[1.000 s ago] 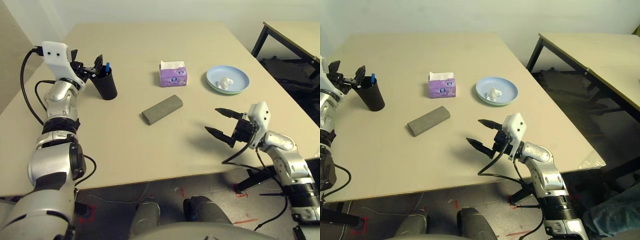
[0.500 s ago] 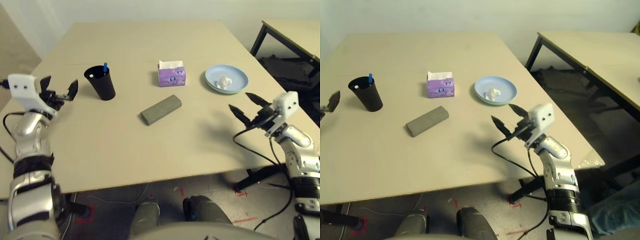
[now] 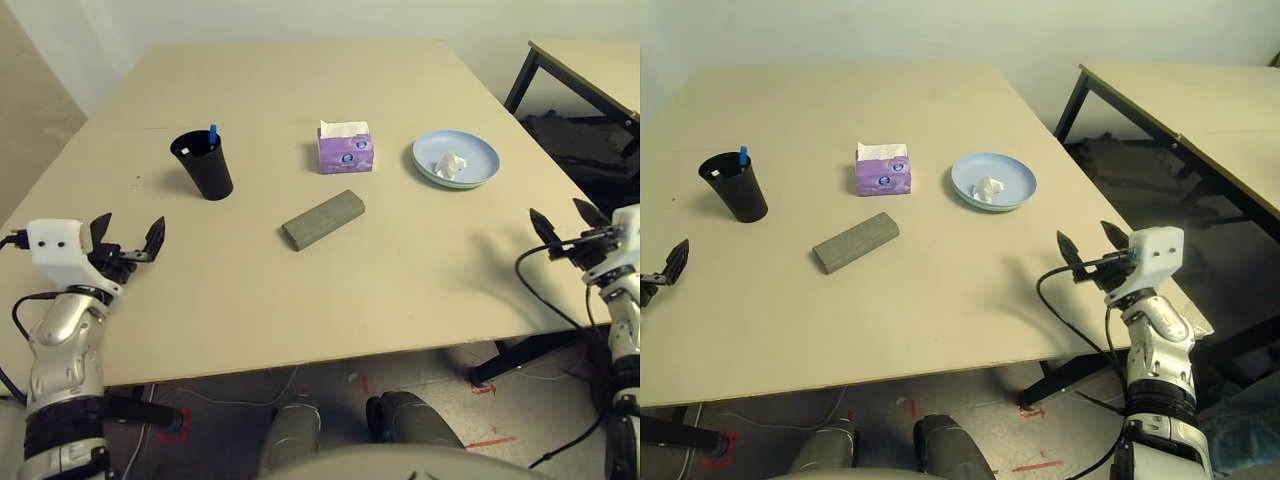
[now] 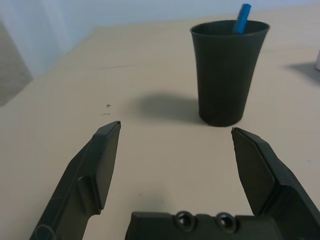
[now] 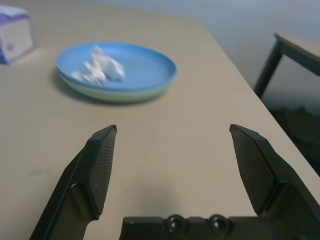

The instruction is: Organize and tidy the items on the table.

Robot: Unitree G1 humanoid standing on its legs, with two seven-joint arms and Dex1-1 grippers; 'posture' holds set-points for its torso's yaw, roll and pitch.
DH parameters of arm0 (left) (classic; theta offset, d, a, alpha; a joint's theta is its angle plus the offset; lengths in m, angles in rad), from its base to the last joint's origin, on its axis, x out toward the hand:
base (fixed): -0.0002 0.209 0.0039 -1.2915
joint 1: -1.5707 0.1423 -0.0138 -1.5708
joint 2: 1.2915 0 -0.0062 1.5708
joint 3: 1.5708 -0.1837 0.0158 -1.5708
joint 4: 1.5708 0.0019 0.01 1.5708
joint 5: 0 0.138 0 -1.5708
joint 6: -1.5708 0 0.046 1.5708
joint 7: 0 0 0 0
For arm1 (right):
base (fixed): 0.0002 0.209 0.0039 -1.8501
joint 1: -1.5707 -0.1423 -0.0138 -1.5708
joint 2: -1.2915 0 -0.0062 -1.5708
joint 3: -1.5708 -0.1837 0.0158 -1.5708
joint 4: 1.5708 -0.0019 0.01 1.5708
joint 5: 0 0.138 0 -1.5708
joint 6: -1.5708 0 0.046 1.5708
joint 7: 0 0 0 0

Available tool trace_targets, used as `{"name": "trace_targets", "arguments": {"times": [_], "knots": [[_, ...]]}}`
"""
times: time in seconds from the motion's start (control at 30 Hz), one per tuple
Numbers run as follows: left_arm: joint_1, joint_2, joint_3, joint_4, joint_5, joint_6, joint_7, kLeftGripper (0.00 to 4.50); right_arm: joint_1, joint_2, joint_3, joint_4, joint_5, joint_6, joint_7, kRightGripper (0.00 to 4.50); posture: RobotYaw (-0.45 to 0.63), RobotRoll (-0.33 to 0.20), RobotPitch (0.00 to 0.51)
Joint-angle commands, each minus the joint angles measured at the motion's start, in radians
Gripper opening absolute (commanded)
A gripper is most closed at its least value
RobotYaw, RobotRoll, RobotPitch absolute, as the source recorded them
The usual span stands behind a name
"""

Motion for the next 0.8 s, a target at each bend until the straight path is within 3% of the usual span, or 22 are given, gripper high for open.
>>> {"name": "trace_targets", "arguments": {"times": [0.03,0.8], "knots": [[0.017,-0.009,0.010,-0.025,0.007,0.020,0.019,4.49,-0.024,-0.017,-0.009,0.054,-0.005,-0.040,0.025,4.50,0.01,0.000,0.043],[0.008,-0.058,-0.077,-0.084,0.063,0.053,0.047,4.49,-0.114,-0.109,-0.008,0.243,-0.015,-0.085,0.110,4.50,0.00,0.000,0.075]]}}
